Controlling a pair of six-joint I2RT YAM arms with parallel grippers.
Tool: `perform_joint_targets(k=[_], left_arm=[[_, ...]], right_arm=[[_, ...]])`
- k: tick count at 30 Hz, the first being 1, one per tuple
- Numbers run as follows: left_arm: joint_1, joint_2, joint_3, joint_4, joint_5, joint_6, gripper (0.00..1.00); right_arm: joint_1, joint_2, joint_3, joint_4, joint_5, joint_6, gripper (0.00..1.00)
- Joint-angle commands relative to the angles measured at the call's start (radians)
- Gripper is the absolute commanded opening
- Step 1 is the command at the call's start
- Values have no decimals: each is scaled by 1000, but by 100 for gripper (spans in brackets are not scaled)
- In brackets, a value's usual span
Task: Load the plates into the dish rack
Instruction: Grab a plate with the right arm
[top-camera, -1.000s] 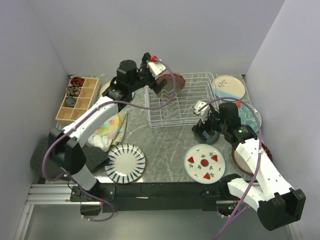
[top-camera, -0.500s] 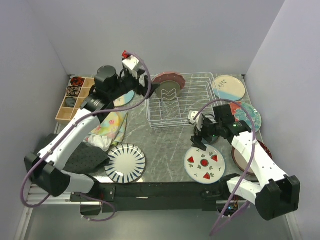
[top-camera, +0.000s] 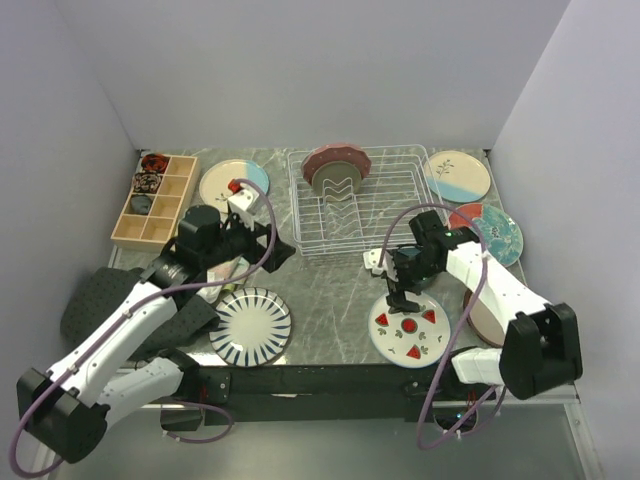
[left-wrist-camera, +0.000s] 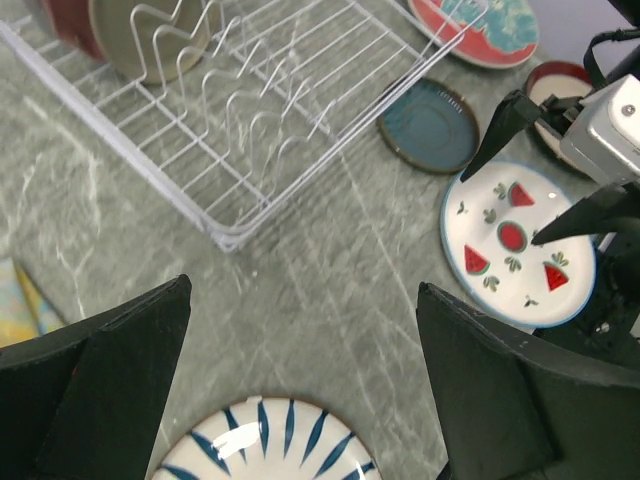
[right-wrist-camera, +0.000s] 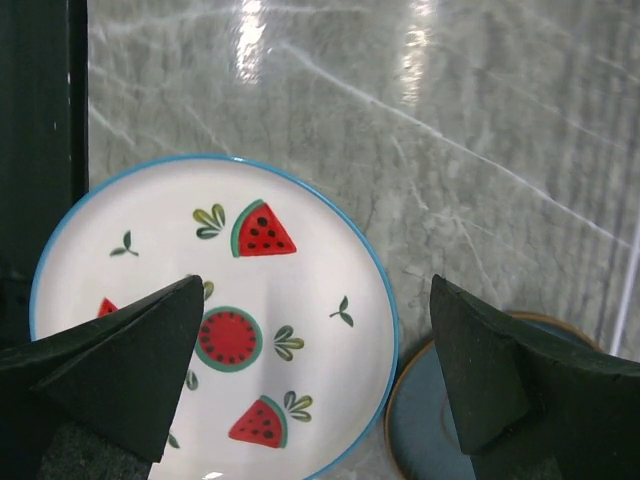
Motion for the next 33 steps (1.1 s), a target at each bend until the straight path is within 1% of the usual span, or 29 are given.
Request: perform_joint_targets(k=[1,3,6,9,10,12,13,15,18,19,21,22,24,25,27,33], left_arm=[[1,-65,-65,36,-45,-16,99],[1,-65,-59,0,-47,-1,99],[2,-61,-57,-6,-53,4,99],[2,-58,-52,-12,-41,7,100],[1,-58,-52,-13,-39,7,99],[1,-61,-54,-15,-44,10,99],[1,-61,-54,-15,-47,10,100],[1,-64,-54,-20,-50,15,99],[1,-59,-51,-27,-58,18,99],[1,-56,-49,-30,-59,20,99],[1,-51,-48,-33,-62,21,99],[1,-51,-48,-32,-62,23,99],[1,-47,-49,-32,-58,23,99],[1,-47,-49,-32,-58,21,99],[2,-42,-48,-33,-56,21,100],[2,-36,-51,-30,-46,18,100]], right_arm=[[61,89,46,-63,74,-139,100],[107,114,47,-51,104,-140,100],[155,159,46,-8,163,-110,98],[207,226,73,-12,197,-96,95],[222,261,83,-14,200,-88,92],[232,289,106,-11,210,-84,90],[235,314,112,-9,213,-85,87],[252,334,126,-8,219,-87,85],[269,370,147,-21,231,-97,79],[270,392,158,-26,236,-99,74],[282,419,167,-35,242,-100,69],[284,427,173,-41,246,-103,65],[293,443,178,-51,245,-113,61],[296,450,175,-52,245,-116,57],[301,452,167,-47,242,-129,54],[312,458,152,-46,222,-157,37]])
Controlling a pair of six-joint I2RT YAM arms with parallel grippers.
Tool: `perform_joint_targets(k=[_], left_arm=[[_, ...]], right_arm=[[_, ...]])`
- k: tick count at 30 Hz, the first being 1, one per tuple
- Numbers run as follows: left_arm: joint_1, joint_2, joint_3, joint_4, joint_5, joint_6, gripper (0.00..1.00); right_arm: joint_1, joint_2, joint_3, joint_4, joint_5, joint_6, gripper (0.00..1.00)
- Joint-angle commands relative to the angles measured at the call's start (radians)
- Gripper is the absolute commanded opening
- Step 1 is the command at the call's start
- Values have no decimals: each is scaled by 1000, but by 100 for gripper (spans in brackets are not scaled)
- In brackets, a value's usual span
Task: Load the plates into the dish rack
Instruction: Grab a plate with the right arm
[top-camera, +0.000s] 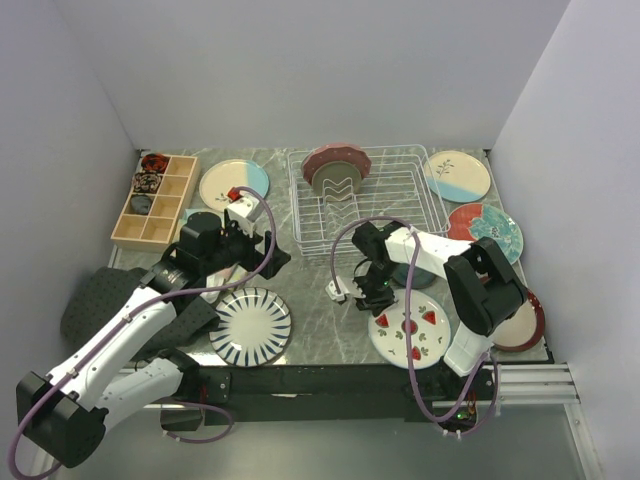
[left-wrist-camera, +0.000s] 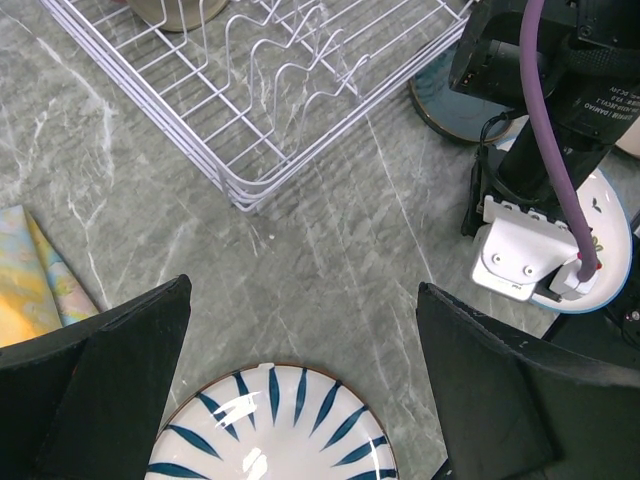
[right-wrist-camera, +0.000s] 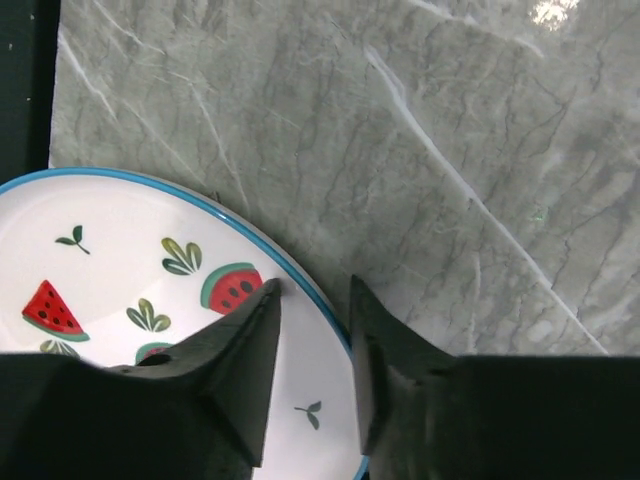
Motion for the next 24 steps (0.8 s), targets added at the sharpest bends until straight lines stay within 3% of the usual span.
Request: perform_joint_targets(k=[1,6,8,18,24], left_arm=[[1,3,10,18,11,11,100],[2,-3,6,38,17,-26,99],[4,-14,-10,49,28,-73,99],[6,-97,-185,217,155,-427,99],[-7,32,-271,382,334,-582,99]], right_arm=[[18,13,8,-14,-14,-40,32],[27,21,32,-25,-23,-40,6],[27,15,46,-28,-30,-42,0],[26,-108,75,-10,-108,-27,0],[20,-192,92,35,-140,30,0]])
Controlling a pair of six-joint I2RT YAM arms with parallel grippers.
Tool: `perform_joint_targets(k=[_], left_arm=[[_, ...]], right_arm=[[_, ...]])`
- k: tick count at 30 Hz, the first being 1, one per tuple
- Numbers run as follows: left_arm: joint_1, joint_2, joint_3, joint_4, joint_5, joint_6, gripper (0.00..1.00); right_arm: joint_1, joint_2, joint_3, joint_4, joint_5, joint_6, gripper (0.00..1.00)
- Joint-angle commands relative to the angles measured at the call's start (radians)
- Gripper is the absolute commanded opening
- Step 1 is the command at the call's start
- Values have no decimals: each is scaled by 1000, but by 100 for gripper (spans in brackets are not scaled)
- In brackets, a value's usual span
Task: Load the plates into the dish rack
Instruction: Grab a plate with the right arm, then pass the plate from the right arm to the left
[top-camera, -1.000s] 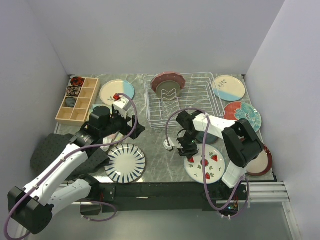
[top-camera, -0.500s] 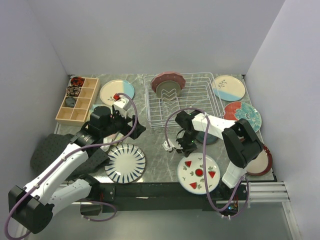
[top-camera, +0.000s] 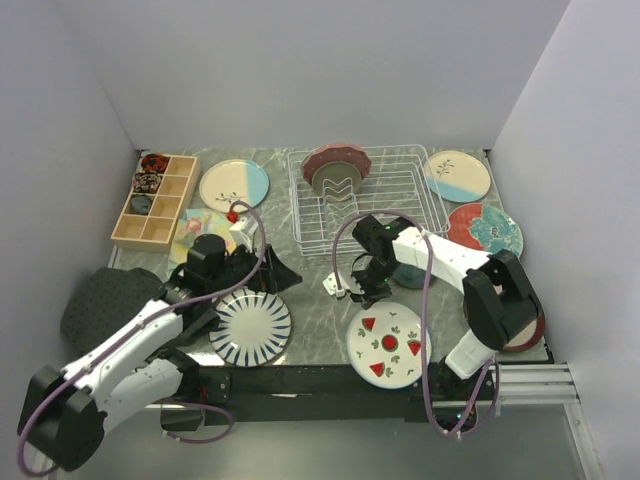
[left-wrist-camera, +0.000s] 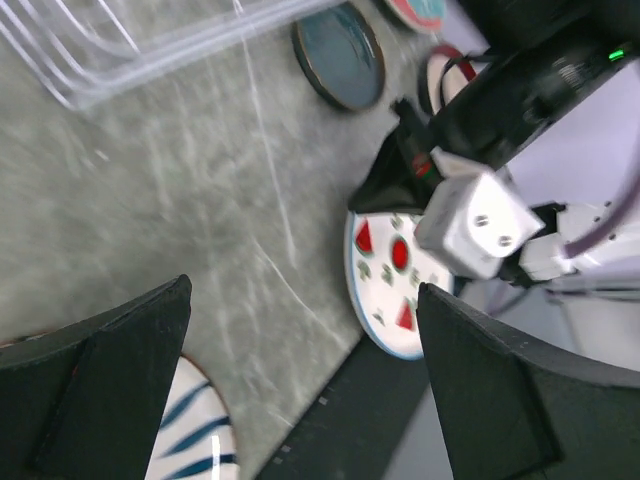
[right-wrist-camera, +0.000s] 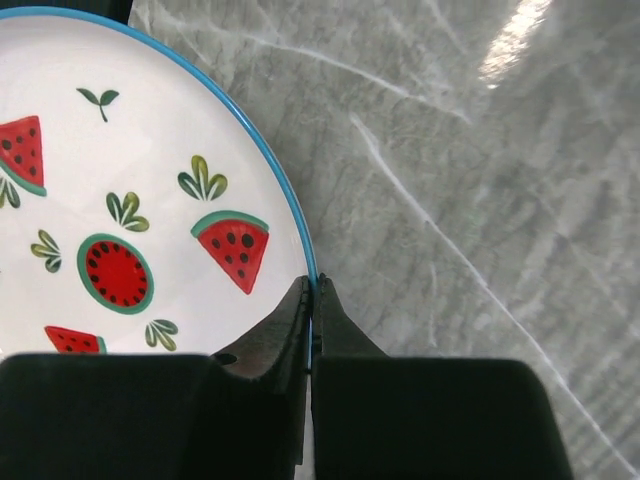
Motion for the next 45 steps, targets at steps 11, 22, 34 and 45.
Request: perform_joint_targets(k=[11,22,34,45], left_arm=[[-199,397,65,238,118,-116,97],[-301,572,212,133,43,-23,76],[-338,594,356,-51,-1,146,1],[-339,462,609,-467,-236,454,1]], right_arm=[[-34,-215,93,151,-114,191,0],[-94,-299,44,254,-145,291,0],[-166,-365,28,273,-226,387,0],[-250,-664,42,370,-165,737,100]])
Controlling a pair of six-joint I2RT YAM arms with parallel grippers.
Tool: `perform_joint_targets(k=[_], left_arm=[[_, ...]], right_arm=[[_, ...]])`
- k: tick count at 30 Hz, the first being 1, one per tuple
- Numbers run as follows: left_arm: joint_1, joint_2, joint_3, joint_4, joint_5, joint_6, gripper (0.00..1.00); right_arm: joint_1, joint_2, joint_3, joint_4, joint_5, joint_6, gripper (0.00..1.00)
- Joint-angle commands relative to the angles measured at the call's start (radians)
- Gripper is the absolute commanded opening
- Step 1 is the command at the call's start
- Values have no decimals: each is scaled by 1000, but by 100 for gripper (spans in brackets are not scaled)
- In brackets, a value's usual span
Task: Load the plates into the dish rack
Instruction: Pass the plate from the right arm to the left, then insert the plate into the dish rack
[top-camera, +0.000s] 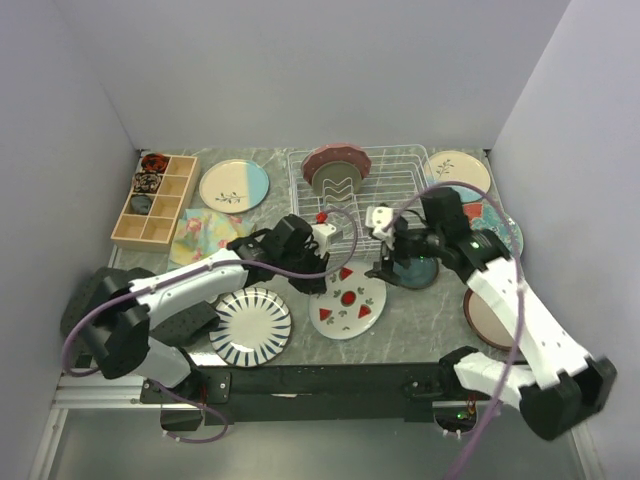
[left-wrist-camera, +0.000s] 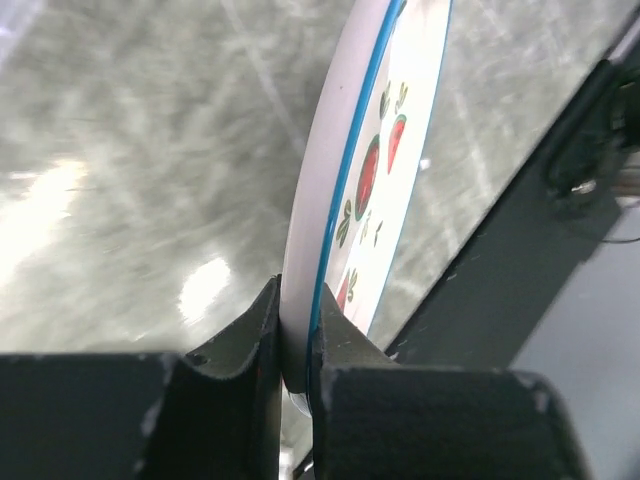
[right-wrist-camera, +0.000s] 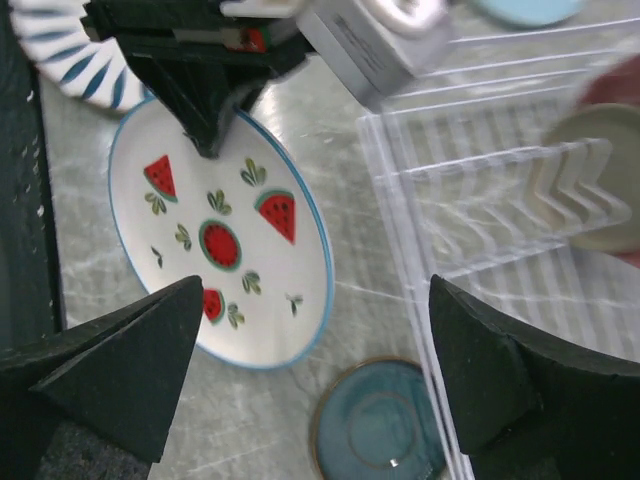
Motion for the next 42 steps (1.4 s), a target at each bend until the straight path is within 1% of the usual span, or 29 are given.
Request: perform_joint_targets(k=[1,3,4,6,7,9,10,12,13,15,16,18,19,24,30,37,42], left_arm=[[1,-138,168,-124,-97,183,1],[1,-157,206,-178,-157,225,1],[3,-175,246,-193,-179,262,1],[4,-186,288,-221,-215,302,1],[10,-195,324,-222,-241,349,1],[16,-201,355,-209,-271,386,1],[27,-201,383,-198,-292,433,1],[42,-195,415,-173,-308,477,1],[68,-178,453,-147,-309,518,1],[101,-149,504,-135,-308,547,1],[139,-116,560,-130,-308,572,1],[174,-79,614,-132,-259,610,1],[197,-53,648,-127,-243,657,1],[236,3,693,-46,-174,823,1],[273,142,818,-75,-127,902,1],[286,254,875,-40,-119,983,1],[309,340,946,-31,-79,1015,1]], right_arm=[[-82,-182,29,94,-8,186,100],[-162,-221,14,136,-3,266,100],[-241,-250,6,181,3,332,100],[-306,-273,-34,221,-6,392,100],[-360,-282,-48,245,-18,421,100],[-391,-301,-83,259,-49,444,100],[-399,-302,-94,267,-63,461,100],[-403,-295,-118,253,-94,443,100],[-405,-286,-127,249,-106,431,100],[-403,-279,-141,243,-123,414,100],[-405,-273,-147,249,-146,409,100],[-403,-267,-155,241,-161,400,100],[-403,-262,-158,239,-169,391,100],[-402,-261,-172,244,-164,380,100],[-393,-235,-172,227,-126,349,100],[-388,-213,-175,221,-117,329,100],[-386,-190,-174,215,-105,317,100]])
